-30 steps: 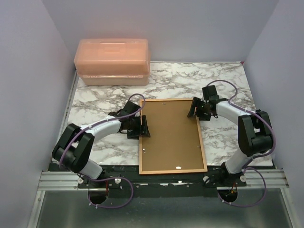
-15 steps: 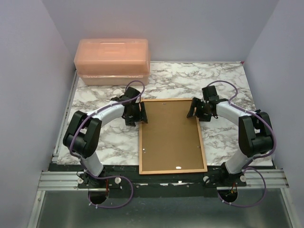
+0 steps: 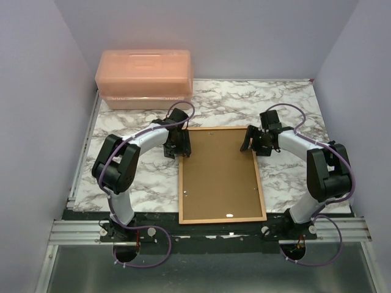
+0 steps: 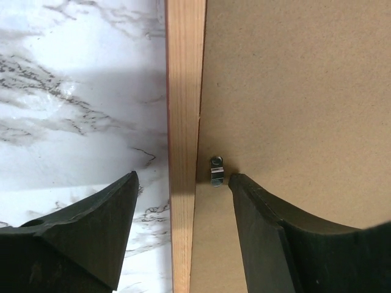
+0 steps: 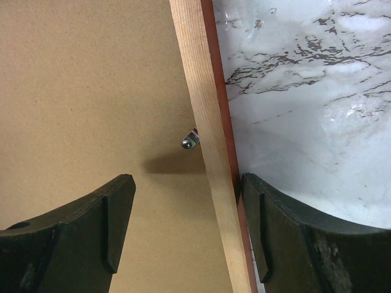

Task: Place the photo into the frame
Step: Install the photo frame at the center of the board.

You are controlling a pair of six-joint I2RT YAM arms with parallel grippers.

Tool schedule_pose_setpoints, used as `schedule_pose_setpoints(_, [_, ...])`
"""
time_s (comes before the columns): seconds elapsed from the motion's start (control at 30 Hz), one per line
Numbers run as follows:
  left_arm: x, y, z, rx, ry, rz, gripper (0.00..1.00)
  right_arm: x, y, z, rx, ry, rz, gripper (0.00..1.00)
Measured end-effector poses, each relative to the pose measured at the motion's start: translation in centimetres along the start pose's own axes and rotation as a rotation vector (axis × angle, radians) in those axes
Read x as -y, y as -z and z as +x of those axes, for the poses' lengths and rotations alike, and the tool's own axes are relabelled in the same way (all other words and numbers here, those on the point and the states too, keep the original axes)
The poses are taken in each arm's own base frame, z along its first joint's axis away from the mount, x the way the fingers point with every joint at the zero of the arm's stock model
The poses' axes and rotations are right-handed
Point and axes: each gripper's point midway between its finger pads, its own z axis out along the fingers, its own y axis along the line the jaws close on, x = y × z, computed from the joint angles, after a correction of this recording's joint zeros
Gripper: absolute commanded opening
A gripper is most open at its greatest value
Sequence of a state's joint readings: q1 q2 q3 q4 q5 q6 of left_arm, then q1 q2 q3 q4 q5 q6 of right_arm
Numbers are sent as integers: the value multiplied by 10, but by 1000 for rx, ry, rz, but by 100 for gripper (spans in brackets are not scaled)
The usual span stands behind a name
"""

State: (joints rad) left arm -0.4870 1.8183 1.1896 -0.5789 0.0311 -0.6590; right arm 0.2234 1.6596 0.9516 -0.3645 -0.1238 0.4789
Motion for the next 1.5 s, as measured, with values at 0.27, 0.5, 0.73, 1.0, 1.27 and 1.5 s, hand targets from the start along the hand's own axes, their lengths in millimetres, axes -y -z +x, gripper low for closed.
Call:
schedule_pose_setpoints(0.27, [4,-3,-3,-23,-8,-16,52,0,0,0,-1,0,0,77])
schedule_pose_setpoints(0.5, [8,-3,-2,-31,-10,-8,10,0,0,0,-2,1,-1,77])
schedule_pose_setpoints(0.73, [5,0,-2,-48,-12,-4,0,0,-1,0,-4,0,0,77])
schedule_pose_setpoints(1.0, [4,2,-3,-40,-31,1,57,0,-1,0,-4,0,0,77])
schedule_pose_setpoints(1.27, [7,-3,-9,-17,-47,5,49,0,-1,0,-4,0,0,77])
schedule_pose_setpoints(1.5, [7,-3,-12,-20,-46,-15,0,0,-1,0,-3,0,0,77])
